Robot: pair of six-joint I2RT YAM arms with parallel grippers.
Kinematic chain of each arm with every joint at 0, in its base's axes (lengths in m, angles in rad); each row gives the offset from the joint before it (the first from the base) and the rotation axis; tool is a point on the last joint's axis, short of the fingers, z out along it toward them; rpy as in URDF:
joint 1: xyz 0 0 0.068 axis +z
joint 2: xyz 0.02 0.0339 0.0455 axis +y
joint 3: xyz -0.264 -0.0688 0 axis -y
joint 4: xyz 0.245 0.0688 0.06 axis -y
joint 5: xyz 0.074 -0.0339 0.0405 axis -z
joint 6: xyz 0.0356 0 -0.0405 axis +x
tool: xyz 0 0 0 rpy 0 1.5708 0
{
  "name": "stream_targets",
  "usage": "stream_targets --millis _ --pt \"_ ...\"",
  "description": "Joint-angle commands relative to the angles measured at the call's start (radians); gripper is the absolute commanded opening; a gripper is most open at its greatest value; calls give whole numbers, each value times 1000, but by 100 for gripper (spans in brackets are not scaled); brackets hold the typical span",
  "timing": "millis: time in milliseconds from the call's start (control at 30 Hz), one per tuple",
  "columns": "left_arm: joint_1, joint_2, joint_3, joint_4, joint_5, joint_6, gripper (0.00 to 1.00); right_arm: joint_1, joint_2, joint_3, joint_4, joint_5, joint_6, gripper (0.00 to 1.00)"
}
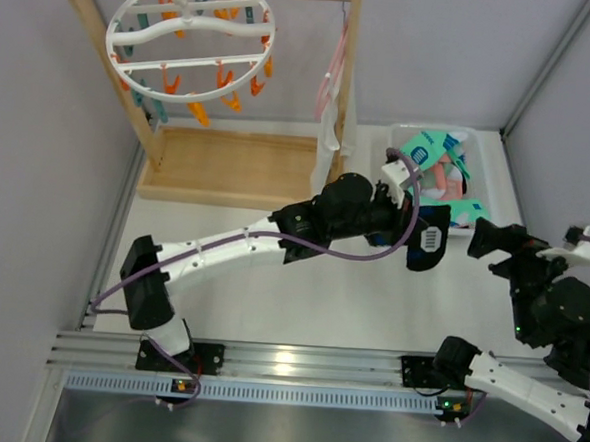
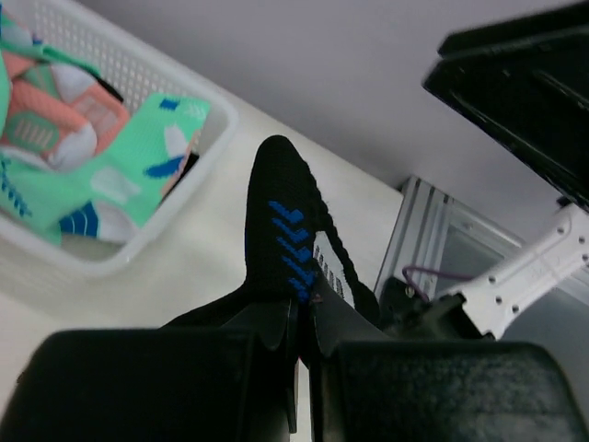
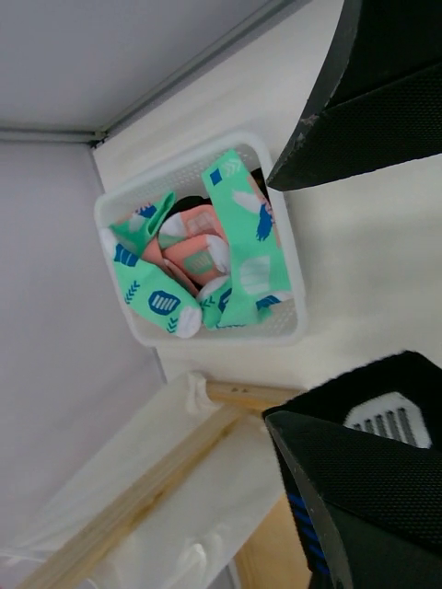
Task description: Remove the socks clipped to the hanger
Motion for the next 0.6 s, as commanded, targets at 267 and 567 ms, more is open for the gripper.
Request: stream_targets --millis 267,567 --pt "171 572 779 79 274 -41 0 -11 -168 117 -18 154 -82 99" --pt "250 919 1081 271 279 -220 0 -9 -139 80 -25 126 -60 100"
